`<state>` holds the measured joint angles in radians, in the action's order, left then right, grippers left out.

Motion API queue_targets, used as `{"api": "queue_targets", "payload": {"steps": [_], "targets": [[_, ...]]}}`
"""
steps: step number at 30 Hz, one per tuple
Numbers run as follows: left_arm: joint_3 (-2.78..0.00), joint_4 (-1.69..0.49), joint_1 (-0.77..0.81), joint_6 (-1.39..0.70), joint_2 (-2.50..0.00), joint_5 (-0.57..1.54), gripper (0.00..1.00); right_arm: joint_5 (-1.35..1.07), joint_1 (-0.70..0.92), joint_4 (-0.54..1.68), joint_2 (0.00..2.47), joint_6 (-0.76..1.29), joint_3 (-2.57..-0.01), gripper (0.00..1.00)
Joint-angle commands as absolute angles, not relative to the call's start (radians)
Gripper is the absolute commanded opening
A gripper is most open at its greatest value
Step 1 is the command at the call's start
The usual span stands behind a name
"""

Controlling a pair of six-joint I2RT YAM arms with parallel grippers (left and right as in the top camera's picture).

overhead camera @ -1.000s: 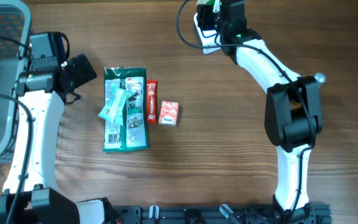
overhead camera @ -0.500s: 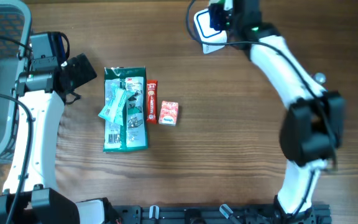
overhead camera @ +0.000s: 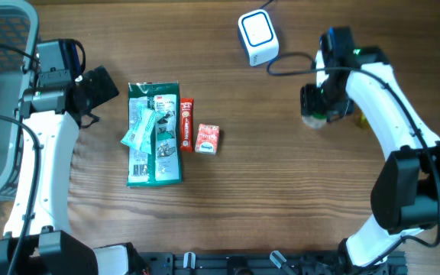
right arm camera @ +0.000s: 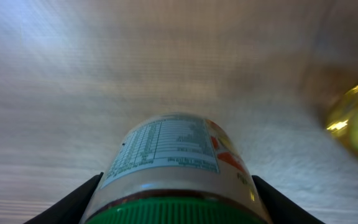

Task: Scan the item barcode
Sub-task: 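Lower green-lid jar beside soap bottle on right with right gripper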

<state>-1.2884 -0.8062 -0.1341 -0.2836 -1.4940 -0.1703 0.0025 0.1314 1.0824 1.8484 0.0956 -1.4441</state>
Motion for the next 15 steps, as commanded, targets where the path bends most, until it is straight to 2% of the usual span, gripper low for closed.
{"api": "queue_targets", "payload": {"steps": [1,3,5,7,9,10,14,15], "targets": [[-1.294,-0.804,-0.140,-0.297,-1.492,-0.172,1.00,0.017,0.123,1.029,1.859,0.105,-1.344,0.48],[-1.294,-0.804,-0.140,-0.297,-1.492,-0.172,1.00,0.057,0.123,1.013,1.859,0.115,-1.299,0.52],[-1.294,-0.804,-0.140,-0.297,-1.492,-0.172,1.00,0.071,0.123,0.999,1.859,0.115,-1.274,0.69],[-1.294,-0.804,-0.140,-0.296,-1.492,-0.172,1.00,0.070,0.123,0.979,1.859,0.117,-1.254,0.75],[-1.294,-0.804,-0.140,-0.296,-1.492,-0.172,1.00,0.069,0.123,0.970,1.859,0.142,-1.251,0.93],[-1.294,-0.804,-0.140,-0.296,-1.492,-0.172,1.00,0.067,0.123,0.960,1.859,0.142,-1.251,0.98],[-1.294,-0.804,-0.140,-0.297,-1.492,-0.172,1.00,0.078,0.123,0.862,1.859,0.138,-1.275,0.99],[-1.294,-0.804,-0.140,-0.296,-1.492,-0.172,1.00,0.078,0.123,0.854,1.859,0.138,-1.306,0.96]]}}
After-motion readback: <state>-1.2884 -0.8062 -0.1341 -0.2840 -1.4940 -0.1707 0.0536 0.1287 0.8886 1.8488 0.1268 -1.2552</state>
